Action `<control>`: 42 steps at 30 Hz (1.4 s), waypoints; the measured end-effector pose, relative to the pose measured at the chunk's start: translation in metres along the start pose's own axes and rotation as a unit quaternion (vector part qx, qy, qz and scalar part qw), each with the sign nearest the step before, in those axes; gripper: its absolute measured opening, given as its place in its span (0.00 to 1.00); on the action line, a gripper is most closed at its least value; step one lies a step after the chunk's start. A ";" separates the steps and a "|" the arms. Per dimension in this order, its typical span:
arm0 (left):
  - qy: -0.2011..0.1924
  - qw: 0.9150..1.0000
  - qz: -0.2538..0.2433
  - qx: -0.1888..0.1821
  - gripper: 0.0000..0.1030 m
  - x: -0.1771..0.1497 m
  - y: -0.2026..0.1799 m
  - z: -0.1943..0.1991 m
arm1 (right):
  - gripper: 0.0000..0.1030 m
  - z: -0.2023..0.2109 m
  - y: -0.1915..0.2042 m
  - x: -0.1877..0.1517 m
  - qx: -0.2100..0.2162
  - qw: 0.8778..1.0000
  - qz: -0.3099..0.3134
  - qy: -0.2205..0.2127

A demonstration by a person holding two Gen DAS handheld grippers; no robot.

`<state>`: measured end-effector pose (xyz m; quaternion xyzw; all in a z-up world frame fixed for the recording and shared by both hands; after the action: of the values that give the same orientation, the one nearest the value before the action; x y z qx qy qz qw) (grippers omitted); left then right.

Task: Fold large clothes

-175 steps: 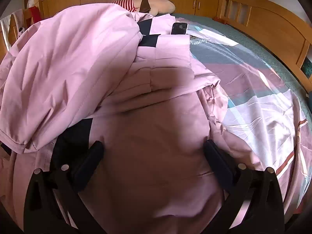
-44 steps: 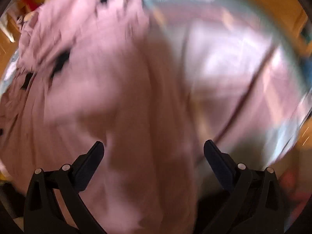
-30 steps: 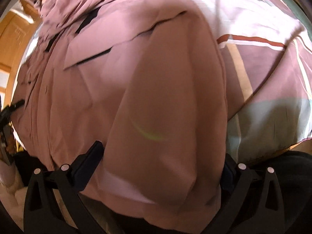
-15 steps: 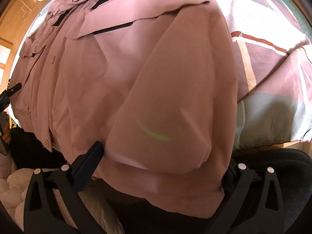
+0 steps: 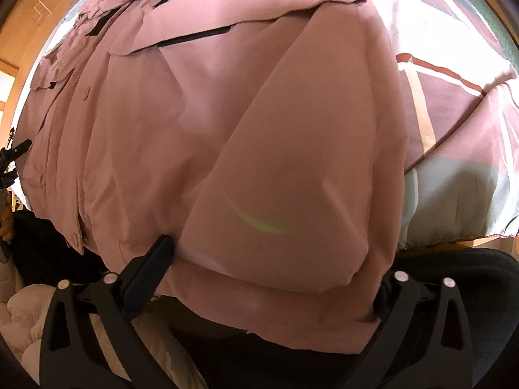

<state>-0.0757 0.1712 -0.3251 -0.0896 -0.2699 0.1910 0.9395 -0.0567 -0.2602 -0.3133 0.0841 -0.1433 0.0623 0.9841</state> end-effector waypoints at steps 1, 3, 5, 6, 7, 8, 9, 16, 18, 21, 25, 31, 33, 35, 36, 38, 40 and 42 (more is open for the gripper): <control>0.002 1.000 -0.007 -0.001 0.98 0.000 -0.003 -0.001 | 0.88 0.001 -0.003 -0.001 0.000 1.000 0.004 -0.002; 0.005 1.000 -0.016 0.001 0.98 0.000 -0.008 -0.003 | 0.82 0.002 0.002 0.003 0.000 1.000 0.006 -0.010; 0.007 1.000 -0.020 0.006 0.98 0.000 -0.009 -0.005 | 0.79 0.000 0.005 0.004 0.004 1.000 0.010 -0.009; 0.009 1.000 -0.022 0.010 0.98 0.000 -0.010 -0.006 | 0.79 -0.001 0.006 0.003 0.004 1.000 0.009 -0.009; 0.010 1.000 -0.022 0.013 0.98 0.000 -0.010 -0.008 | 0.86 -0.005 0.005 0.003 0.005 1.000 0.004 -0.009; 0.012 1.000 -0.021 0.015 0.98 0.000 -0.011 -0.009 | 0.94 -0.010 0.003 0.002 0.003 1.000 -0.005 -0.008; 0.013 1.000 -0.020 0.017 0.98 0.001 -0.011 -0.010 | 0.98 -0.015 -0.001 0.000 0.001 1.000 -0.016 -0.005; 0.016 0.999 -0.026 0.028 0.98 0.004 -0.021 -0.022 | 0.99 -0.023 -0.001 0.004 -0.003 1.000 -0.020 -0.001; 0.017 0.999 -0.028 0.031 0.98 0.004 -0.022 -0.023 | 0.99 -0.026 0.005 0.007 -0.005 1.000 -0.017 -0.003; 0.018 0.999 -0.028 0.032 0.98 0.002 -0.020 -0.024 | 0.99 -0.027 0.007 0.008 -0.014 1.000 -0.009 -0.006; 0.016 0.999 -0.031 0.031 0.98 0.002 -0.017 -0.024 | 0.99 -0.026 0.009 0.004 -0.018 1.000 -0.004 -0.022; -0.005 1.000 -0.021 -0.020 0.67 0.006 -0.024 -0.010 | 0.67 -0.009 0.023 0.006 0.011 0.999 0.033 -0.032; -0.019 0.998 -0.006 -0.064 0.43 0.010 -0.028 0.001 | 0.44 0.008 0.029 0.015 0.038 0.997 0.053 -0.035; -0.020 0.994 0.015 -0.105 0.34 0.013 -0.030 0.007 | 0.24 0.030 0.031 0.031 0.091 0.994 0.031 -0.050; -0.018 0.991 0.027 -0.128 0.33 0.016 -0.031 0.009 | 0.21 0.041 0.033 0.039 0.119 0.991 0.016 -0.064; -0.020 0.984 0.043 -0.172 0.28 0.022 -0.038 0.015 | 0.17 0.067 0.037 0.060 0.181 0.977 -0.009 -0.110; -0.033 0.967 0.067 -0.245 0.27 0.037 -0.050 0.029 | 0.16 0.106 0.043 0.093 0.258 0.949 -0.038 -0.179; -0.050 0.943 0.089 -0.317 0.27 0.063 -0.064 0.042 | 0.15 0.134 0.044 0.130 0.301 0.923 -0.059 -0.231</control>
<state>-0.0298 0.1411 -0.2425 -0.3969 -0.3544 0.1823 0.8268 0.0240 -0.2290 -0.1427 0.3964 -0.3360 0.0232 0.8541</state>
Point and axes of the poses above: each gripper's, at about its wrist camera, not at the fingertips, and z roughly against the way its jaws point, y to its left, x to its top, the point moved 8 cm from there along -z, roughly the way its jaws point, and after that the axes turned 13 degrees about -y, right-handed, at the moved point
